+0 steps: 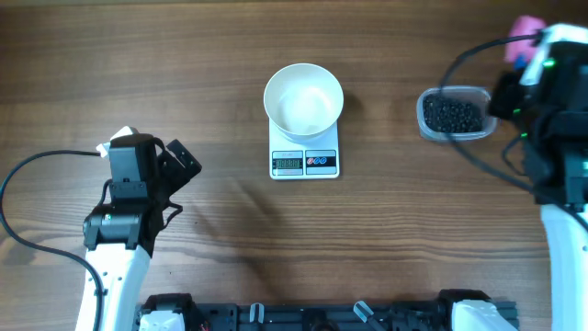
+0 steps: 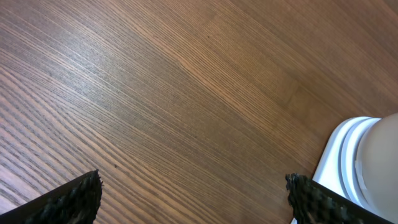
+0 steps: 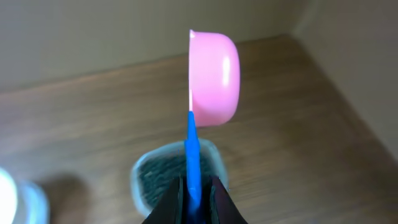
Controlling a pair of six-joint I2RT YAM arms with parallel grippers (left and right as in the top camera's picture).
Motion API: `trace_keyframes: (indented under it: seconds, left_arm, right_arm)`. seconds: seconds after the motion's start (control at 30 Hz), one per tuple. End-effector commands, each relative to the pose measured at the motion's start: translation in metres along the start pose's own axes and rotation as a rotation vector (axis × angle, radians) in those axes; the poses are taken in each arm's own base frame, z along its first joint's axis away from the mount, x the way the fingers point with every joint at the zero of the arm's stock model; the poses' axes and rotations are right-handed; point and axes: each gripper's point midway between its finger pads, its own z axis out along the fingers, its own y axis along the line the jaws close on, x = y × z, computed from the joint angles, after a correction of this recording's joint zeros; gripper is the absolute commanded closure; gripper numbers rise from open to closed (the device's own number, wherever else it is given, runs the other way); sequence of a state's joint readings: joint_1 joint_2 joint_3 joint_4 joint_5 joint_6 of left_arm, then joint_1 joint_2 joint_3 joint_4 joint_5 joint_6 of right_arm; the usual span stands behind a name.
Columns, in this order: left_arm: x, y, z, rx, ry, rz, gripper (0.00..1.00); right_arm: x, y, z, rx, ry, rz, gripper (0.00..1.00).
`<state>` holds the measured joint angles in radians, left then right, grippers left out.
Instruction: Scoop item into bowl and weigh 150g on scale
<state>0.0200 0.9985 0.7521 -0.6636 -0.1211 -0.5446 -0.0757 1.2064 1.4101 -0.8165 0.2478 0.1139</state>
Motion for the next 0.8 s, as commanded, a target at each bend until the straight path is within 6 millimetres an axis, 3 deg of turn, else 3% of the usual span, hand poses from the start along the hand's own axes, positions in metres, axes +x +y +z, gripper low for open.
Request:
trace_keyframes:
  seconds: [0.0, 0.27, 0.33, 0.53, 0.77]
  left_arm:
    - [0.002, 0.001, 0.002, 0.000, 0.011, -0.016, 0.00]
    - [0.002, 0.001, 0.002, 0.000, 0.011, -0.016, 0.00]
    - [0.002, 0.001, 0.002, 0.000, 0.011, -0.016, 0.00]
    - [0.002, 0.001, 0.002, 0.000, 0.011, -0.016, 0.00]
    - [0.002, 0.001, 0.002, 0.000, 0.011, -0.016, 0.00]
  right_arm:
    - [-0.016, -0.033, 0.001, 0.067, -0.049, 0.095, 0.96]
    - [-0.034, -0.097, 0.021, 0.209, -0.113, 0.192, 0.96]
    - [-0.037, -0.102, 0.027, 0.214, -0.122, 0.209, 0.96]
    - [-0.053, -0.098, 0.035, 0.151, -0.183, 0.245, 0.96]
    - [-0.068, -0.071, 0.035, -0.022, -0.229, 0.286, 0.96]
